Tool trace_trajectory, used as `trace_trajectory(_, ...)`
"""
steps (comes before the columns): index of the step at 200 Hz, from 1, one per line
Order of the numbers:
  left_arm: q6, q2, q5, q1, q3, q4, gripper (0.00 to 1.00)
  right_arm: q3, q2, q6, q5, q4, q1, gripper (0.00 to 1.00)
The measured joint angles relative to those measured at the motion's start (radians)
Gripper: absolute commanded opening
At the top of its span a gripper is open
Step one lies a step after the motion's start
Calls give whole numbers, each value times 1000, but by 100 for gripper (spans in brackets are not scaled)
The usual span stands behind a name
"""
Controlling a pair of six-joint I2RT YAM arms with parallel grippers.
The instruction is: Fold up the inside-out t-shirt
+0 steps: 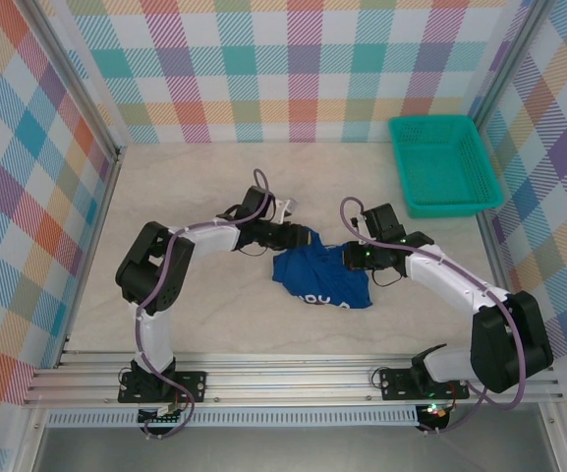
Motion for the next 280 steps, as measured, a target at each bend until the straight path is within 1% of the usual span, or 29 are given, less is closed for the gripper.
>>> trace_trajectory(10, 7, -1, 0, 0, 11, -5, 12, 4, -3, -5, 3, -1, 0, 0)
trace_trajectory(27, 6, -21, -2, 10, 23, -5, 0, 22, -31, -28, 15, 0, 0, 0)
trace_trajectory(50, 21, -122, -13, 29, 24, -10, 0, 74, -127, -63, 29, 9, 0, 0)
trace_trajectory(71, 39, -311, -53, 69, 24, -1, 0, 142, -240, -99, 20, 81, 0, 0)
trace_trajectory(89, 66, -497, -94, 91, 28, 20, 0, 189, -325, -123, -18, 158, 0, 0)
trace_trajectory(101, 88, -605, -112, 90, 39, 34, 0, 217, -361, -137, -51, 202, 1, 0)
trace_trajectory(121, 126, -739, -138, 82, 40, 52, 0, 244, -391, -159, -110, 257, 12, 0)
trace_trajectory(135, 146, -799, -166, 79, 40, 41, 0, 252, -399, -164, -148, 273, 19, 0)
trace_trajectory(170, 164, -878, -228, 77, 0, -34, 0, 253, -415, -166, -223, 266, 32, 0)
trace_trajectory(205, 168, -937, -227, 67, -95, -89, 0, 222, -469, -151, -266, 248, 50, 1)
trace_trajectory(246, 135, -929, -195, 43, -175, -84, 0, 206, -467, -135, -269, 198, 63, 0)
trace_trajectory(280, 79, -874, -177, 6, -187, -90, 0, 222, -470, -148, -247, 58, 64, 0)
